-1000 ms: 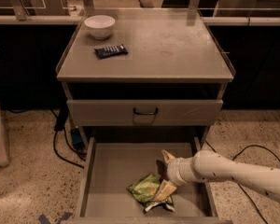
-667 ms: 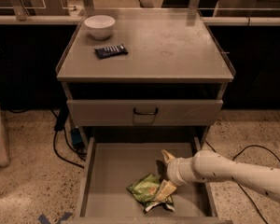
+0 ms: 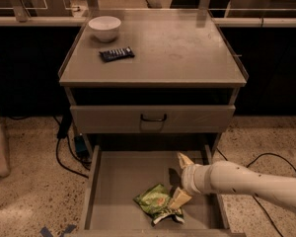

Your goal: Place green jalapeno chip bag into middle drawer

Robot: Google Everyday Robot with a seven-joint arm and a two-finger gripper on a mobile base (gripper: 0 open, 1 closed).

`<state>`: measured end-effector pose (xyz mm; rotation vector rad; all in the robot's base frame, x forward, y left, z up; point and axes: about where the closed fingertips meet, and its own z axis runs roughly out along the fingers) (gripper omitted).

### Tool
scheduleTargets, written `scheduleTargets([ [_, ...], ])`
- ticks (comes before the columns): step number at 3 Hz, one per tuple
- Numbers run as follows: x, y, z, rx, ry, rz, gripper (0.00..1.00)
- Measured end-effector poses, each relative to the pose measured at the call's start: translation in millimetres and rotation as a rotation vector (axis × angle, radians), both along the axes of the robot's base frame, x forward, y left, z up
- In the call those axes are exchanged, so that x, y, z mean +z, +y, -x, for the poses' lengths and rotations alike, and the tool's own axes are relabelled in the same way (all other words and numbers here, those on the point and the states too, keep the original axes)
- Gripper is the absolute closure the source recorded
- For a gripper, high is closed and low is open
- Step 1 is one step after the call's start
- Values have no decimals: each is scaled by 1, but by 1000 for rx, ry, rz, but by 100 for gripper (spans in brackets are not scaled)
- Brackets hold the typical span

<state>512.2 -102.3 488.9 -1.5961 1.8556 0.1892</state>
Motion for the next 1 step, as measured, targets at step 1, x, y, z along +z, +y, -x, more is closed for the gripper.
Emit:
scheduleTargets([
  [1, 28, -14, 7, -87, -49, 56, 0],
])
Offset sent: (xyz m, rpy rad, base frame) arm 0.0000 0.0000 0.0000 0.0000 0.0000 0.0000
